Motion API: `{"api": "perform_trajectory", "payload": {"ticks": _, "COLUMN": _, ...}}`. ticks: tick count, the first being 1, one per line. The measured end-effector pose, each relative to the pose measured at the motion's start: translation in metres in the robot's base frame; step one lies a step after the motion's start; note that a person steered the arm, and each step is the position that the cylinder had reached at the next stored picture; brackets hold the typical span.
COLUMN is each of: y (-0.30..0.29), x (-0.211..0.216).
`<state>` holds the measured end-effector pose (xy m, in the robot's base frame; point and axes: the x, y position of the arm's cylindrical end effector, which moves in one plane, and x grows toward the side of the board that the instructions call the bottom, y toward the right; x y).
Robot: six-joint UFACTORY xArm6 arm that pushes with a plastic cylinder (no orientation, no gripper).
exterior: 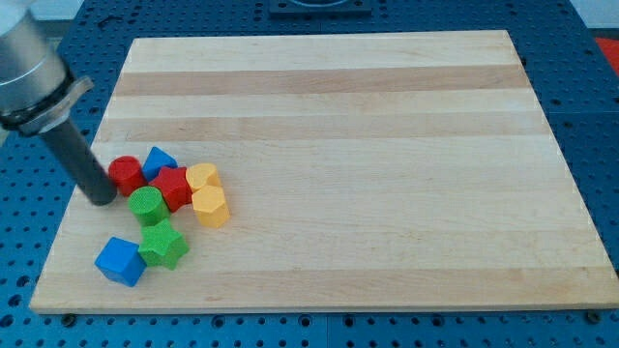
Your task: Point at the blue cube
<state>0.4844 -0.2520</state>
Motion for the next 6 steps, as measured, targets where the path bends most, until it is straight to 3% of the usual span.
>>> {"api": "perform_trajectory", "payload": {"ticks": 1, "y": 0.013, "x": -0.036}}
{"api": "perform_trajectory", "payload": {"ticks": 2, "y": 0.022, "x": -0.043}}
{"api": "perform_trajectory", "payload": {"ticks": 4, "y": -0.028, "x": 0.016}}
{"api": "perform_trajectory", "payload": {"ticks": 6, "y": 0.010, "x": 0.101}}
